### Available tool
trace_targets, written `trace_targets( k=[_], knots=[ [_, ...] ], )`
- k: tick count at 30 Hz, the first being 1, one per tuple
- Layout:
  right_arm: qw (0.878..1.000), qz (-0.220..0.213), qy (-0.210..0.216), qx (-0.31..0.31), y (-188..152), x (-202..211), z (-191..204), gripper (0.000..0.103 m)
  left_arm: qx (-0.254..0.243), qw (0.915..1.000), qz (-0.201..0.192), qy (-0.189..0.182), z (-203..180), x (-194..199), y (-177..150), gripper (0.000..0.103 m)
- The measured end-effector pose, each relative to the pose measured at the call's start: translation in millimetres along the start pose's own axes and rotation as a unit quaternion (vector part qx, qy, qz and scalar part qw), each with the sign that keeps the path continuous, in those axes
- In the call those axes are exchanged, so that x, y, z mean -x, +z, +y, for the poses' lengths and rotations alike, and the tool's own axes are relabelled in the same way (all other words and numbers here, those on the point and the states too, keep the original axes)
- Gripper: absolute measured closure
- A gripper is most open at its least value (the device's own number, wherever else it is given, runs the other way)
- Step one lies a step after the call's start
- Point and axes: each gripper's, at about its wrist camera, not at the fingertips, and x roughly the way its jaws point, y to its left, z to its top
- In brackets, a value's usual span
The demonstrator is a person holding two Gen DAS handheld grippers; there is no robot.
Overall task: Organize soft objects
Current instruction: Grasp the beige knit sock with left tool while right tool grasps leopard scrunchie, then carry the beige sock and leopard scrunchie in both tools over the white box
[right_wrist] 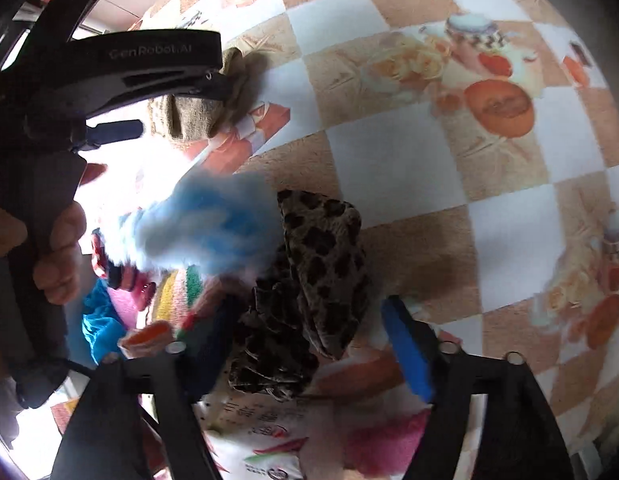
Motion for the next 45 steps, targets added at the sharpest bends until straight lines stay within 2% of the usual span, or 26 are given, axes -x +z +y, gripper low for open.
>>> trace_targets(
  k=[1,2,5,7,8,9,10,20,21,29,32,35,45],
  knots=[
    [1.000,0.005,0.000,-0.001,2,-2,0,0.033,-0.004,1.0000,0.002,-0.002,-1,-2,0,0.016],
    [1.000,0.006,0.001,0.000,2,-4,0,0.045,-0.007,1.0000,0.003,-0.003,-5,-4,3,0.020],
    [1.000,0.010,0.008,-0.002,3,-6,0,0.064,-0.006,0.9998,-0.002,-0.017,-9,-3,5,0.036],
    [1.000,0.011,0.016,-0.006,-1,-6,-3,0.070,-0.021,0.9994,-0.009,-0.026,-13,1,7,0.072],
    [1.000,0.011,0.023,-0.011,-1,-4,-6,0.078,-0.026,0.9990,-0.007,-0.035,-15,1,8,0.075],
    [0.999,0.011,0.027,-0.015,-2,-2,-8,0.084,-0.023,0.9990,-0.006,-0.037,-14,2,8,0.075],
    [0.999,0.009,0.029,-0.018,-3,3,-14,0.086,-0.020,0.9991,-0.010,-0.037,-14,4,7,0.075],
    [0.998,-0.026,0.027,-0.044,-16,44,-38,0.086,-0.014,0.9984,-0.036,-0.042,-3,35,-13,0.075],
    [0.998,-0.027,0.028,-0.046,-18,46,-39,0.086,-0.014,0.9983,-0.037,-0.042,3,43,-23,0.075],
    [0.998,-0.038,0.034,-0.044,-21,64,-39,0.086,-0.022,0.9973,-0.055,-0.042,-10,90,-38,0.075],
    [0.997,-0.043,0.036,-0.044,-25,82,-47,0.086,-0.033,0.9961,-0.073,-0.035,-17,108,-43,0.075],
    [0.997,-0.048,0.037,-0.040,-29,95,-48,0.086,-0.049,0.9941,-0.089,-0.037,-21,129,-59,0.075],
    [0.998,-0.050,0.035,-0.017,-48,129,-50,0.086,-0.063,0.9931,-0.083,-0.053,-33,164,-124,0.075]
  ],
)
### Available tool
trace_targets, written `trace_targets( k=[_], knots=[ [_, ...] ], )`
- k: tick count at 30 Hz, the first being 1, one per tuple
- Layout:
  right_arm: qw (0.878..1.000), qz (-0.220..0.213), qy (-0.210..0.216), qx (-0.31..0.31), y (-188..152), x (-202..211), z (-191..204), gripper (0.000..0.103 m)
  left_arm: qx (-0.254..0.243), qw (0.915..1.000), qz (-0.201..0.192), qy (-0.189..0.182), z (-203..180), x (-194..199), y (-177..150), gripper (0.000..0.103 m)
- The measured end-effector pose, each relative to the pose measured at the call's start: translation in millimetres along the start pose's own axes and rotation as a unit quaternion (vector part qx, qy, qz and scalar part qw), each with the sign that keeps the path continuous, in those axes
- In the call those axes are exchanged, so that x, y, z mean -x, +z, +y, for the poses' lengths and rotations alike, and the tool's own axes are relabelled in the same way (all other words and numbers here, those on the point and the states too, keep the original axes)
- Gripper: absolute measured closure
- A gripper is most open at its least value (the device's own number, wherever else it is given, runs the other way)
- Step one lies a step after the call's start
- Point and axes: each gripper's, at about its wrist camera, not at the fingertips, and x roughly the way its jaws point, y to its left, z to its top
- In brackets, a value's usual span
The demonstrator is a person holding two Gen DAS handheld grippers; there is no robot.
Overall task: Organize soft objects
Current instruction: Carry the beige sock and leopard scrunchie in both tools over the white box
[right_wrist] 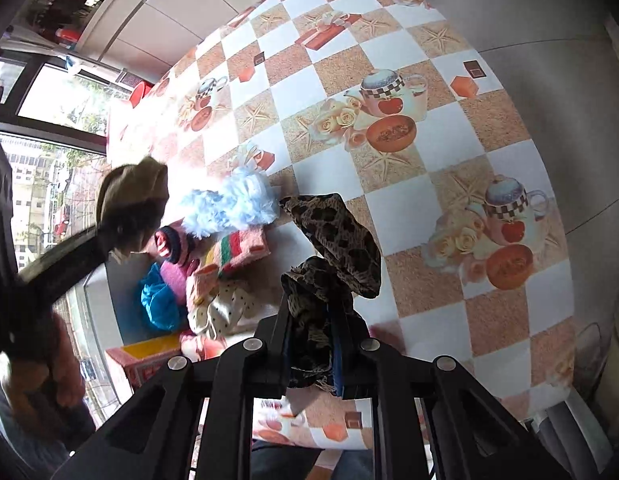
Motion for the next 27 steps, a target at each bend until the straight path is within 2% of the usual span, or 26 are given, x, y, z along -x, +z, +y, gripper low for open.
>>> trace_targets(
  k=[15,27],
  knots=[
    [0.999,0.018,0.005,0.037,-32,18,8,0.086,0.012,0.9997,0.022,-0.008,-18,32,-79,0.075],
    [0.996,0.045,0.017,0.073,-72,24,18,0.086,0.020,0.9994,0.025,0.010,-17,48,-129,0.075]
  ],
)
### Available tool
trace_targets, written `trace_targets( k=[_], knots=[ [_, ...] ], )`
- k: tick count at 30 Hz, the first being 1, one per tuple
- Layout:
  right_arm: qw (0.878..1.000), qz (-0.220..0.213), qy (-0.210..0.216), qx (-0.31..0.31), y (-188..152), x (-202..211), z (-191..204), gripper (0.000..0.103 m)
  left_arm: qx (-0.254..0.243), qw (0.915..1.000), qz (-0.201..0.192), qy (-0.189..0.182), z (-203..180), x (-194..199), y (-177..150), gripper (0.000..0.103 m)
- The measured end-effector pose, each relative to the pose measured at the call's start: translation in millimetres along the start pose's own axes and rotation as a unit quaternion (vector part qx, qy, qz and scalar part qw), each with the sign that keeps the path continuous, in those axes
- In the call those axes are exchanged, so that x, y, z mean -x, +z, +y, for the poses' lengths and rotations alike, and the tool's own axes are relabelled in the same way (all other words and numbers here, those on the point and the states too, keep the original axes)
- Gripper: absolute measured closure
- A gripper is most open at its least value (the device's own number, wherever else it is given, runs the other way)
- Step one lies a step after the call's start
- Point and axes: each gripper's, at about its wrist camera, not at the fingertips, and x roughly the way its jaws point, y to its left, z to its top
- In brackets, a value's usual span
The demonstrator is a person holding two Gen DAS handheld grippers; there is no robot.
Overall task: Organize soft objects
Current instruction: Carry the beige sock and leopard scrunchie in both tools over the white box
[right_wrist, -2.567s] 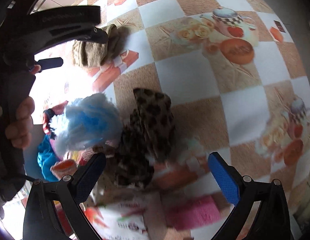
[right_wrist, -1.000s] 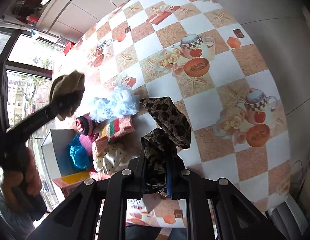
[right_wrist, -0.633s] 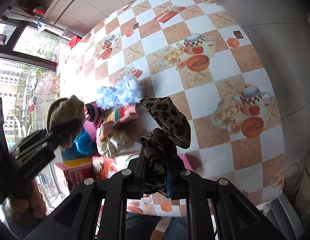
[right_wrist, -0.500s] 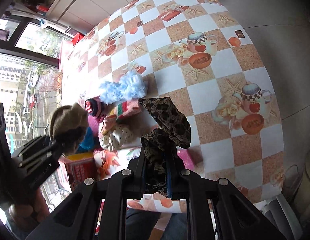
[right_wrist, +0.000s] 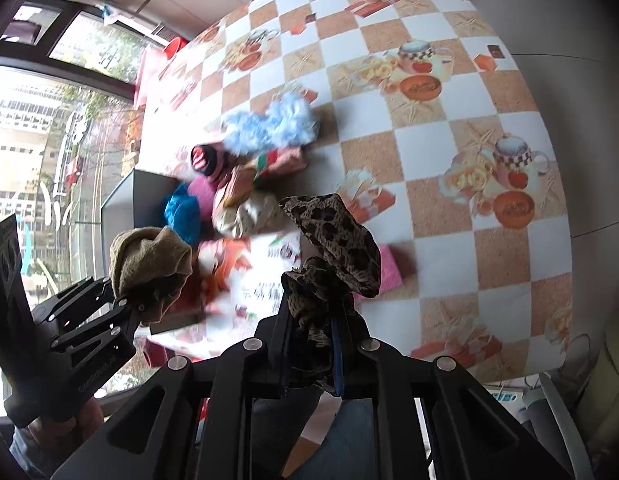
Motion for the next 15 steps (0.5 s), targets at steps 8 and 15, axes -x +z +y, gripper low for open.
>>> trace_targets(
  k=[8,15],
  knots=[
    [1.000,0.017,0.006,0.017,-23,-9,14,0.086,0.006,0.9997,-0.022,0.006,13,17,-28,0.075],
    [1.000,0.009,0.006,0.024,-34,-11,40,0.086,-0.001,0.9992,-0.039,-0.001,39,30,-46,0.075]
  ],
)
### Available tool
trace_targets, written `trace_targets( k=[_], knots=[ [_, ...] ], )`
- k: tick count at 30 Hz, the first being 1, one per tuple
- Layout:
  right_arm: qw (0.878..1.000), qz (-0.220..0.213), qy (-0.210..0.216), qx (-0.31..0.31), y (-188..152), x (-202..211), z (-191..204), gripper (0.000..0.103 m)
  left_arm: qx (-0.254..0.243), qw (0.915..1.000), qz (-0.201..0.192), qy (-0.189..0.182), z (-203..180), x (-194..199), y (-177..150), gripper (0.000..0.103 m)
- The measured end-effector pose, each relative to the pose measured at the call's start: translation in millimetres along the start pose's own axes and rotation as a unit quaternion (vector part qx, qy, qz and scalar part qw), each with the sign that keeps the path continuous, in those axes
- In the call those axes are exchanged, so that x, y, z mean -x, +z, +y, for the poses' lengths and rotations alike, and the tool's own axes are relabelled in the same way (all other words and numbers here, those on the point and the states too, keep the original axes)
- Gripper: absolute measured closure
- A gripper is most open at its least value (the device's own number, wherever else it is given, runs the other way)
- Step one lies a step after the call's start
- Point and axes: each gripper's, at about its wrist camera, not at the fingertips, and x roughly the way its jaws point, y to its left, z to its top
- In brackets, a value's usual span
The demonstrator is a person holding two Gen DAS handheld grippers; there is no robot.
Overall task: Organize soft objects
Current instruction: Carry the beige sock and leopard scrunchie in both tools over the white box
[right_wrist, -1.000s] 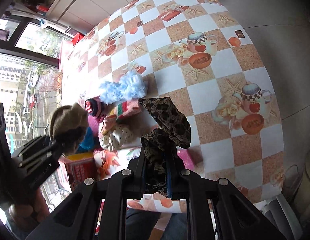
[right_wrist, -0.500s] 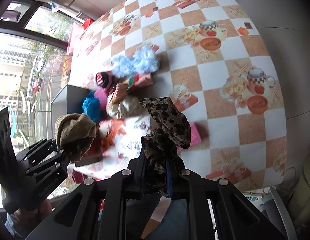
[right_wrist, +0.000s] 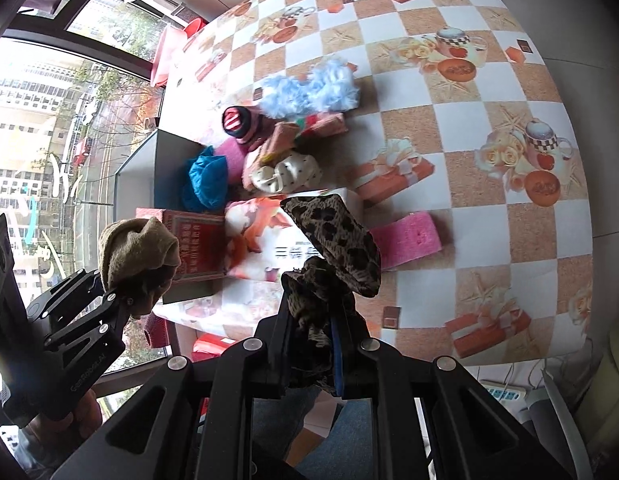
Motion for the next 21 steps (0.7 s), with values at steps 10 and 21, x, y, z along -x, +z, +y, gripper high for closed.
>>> trace_targets(
  k=[10,21],
  knots=[
    [0.999,-0.014,-0.010,-0.037,-33,-22,49,0.086,-0.048,0.9983,-0.013,-0.029,46,22,-42,0.075],
    [0.998,-0.044,-0.027,-0.041,-53,-28,106,0.086,-0.019,0.9991,-0.025,-0.027,113,29,-69,0.075]
  ],
)
